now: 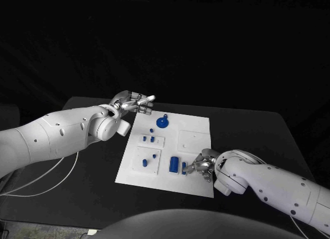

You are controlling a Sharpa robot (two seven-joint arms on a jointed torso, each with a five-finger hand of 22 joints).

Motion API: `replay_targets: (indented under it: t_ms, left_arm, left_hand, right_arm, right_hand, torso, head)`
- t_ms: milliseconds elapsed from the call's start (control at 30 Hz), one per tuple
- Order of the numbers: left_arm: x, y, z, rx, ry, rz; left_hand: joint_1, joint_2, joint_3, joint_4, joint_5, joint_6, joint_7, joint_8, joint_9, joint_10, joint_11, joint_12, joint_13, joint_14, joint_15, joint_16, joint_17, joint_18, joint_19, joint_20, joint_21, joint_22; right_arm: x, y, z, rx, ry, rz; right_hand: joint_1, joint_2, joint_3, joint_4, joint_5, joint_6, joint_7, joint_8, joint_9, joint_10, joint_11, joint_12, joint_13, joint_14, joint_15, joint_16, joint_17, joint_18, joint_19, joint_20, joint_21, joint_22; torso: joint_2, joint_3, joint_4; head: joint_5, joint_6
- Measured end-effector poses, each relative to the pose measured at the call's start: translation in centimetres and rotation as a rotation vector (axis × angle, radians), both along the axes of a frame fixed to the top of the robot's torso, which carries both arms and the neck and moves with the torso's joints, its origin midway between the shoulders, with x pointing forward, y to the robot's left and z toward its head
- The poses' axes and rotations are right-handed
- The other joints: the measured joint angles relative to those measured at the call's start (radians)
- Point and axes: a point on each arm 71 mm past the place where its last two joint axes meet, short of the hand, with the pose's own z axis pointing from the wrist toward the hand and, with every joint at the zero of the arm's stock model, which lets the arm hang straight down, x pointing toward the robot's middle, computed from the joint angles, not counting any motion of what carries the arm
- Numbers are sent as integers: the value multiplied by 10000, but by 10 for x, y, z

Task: Assemble the parts on the task board

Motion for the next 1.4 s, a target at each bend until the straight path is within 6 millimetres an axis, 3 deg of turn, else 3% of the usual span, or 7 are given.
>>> replay_targets:
  t_ms: [200, 567, 733, 867, 1067, 1233, 1400]
  left_arm:
    - [0, 0, 0, 16, 9, 3]
    - [0, 1, 0, 44, 28, 4]
    - [0, 1, 0, 53, 37, 5]
    - [0, 1, -1, 59, 45, 3]
    - [0, 1, -1, 64, 55, -3]
    - [0, 1, -1, 71, 62, -6]
    - [0, 1, -1, 75, 67, -7]
  left_hand:
    - [0, 0, 0, 0, 0, 0, 0, 0, 0, 0, 0, 0, 0, 0, 0, 0, -1, 0, 0, 0, 0, 0]
    - [0, 0, 0, -1, 0, -1, 0, 0, 0, 0, 0, 0, 0, 0, 0, 0, -1, 0, 0, 0, 0, 0]
    - [0, 0, 0, -1, 0, -1, 0, 0, 0, 0, 0, 0, 0, 0, 0, 0, -1, 0, 0, 0, 0, 0]
    - [0, 0, 0, -1, 0, -1, 0, 0, 0, 0, 0, 0, 0, 0, 0, 0, -2, 0, 0, 0, 0, 0]
    - [0, 0, 0, -1, 0, 0, 0, 0, 0, 0, 0, 0, 0, 0, 0, 0, -2, 0, 0, 0, 0, 0]
    - [0, 0, 0, -1, 0, -1, 0, 0, 0, 0, 0, 0, 0, 0, 0, 0, -2, 0, 0, 0, 0, 0]
    - [0, 0, -1, -1, 0, 0, 0, 0, 0, 0, 0, 0, 0, 0, 0, 0, -2, 0, 0, 0, 0, 0]
  right_arm:
    - [-4, 1, 0, 83, 58, 128]
    - [-7, 1, -2, 166, 146, 237]
    - [-6, 0, -3, 149, 170, 221]
    - [-6, 0, -4, 137, 181, 196]
    - [-5, 2, -4, 165, 201, 170]
    - [-3, 1, -8, 99, 220, 50]
    - [-2, 2, -9, 94, 207, -25]
  right_hand:
    - [89, -89, -366, 141, 28, 62, 12, 0, -52, 0, 0, 0, 1, 0, 0, 0, 0, 0, 0, 0, 0, 0]
    - [168, -168, -372, 410, 27, 62, 12, -1, -52, 0, 0, 0, 1, 0, 1, 0, 0, 0, 0, 0, 0, 5]
    - [396, 80, -279, 129, -26, 62, 13, -1, -53, 0, 0, 41, 17, 0, 1, 0, 0, 1, 0, 0, 0, 10]
    - [242, 748, -147, -454, -452, 61, 13, -1, -82, 0, 1, 41, 34, 28, -26, 0, -21, 1, 0, 0, 0, 10]
    - [182, 1147, 101, -723, -517, 87, -13, -2, -128, 0, 0, 42, 47, 36, -34, 0, -21, 2, -37, -37, 0, 10]
    - [93, 1304, 312, -934, -517, 89, -15, -2, -122, 5, -5, 41, 85, 36, -33, 0, 3, 1, -37, -37, 0, 10]
    - [-85, 1293, 420, -1043, -517, 100, -26, 2, -59, 37, -37, 41, 120, 36, -33, 0, 23, 2, -15, -58, 0, 9]
  torso:
    - [-1, 0, 0]
    - [-1, 0, -5]
    - [-1, 0, -4]
    - [-1, 0, -5]
    - [-1, 1, 1]
    - [-1, 0, 6]
    - [1, 1, 7]
  head:
    - [26, -3]
    - [31, -26]
    - [29, -34]
    - [25, -37]
    - [24, -39]
    - [25, -45]
    - [31, -45]
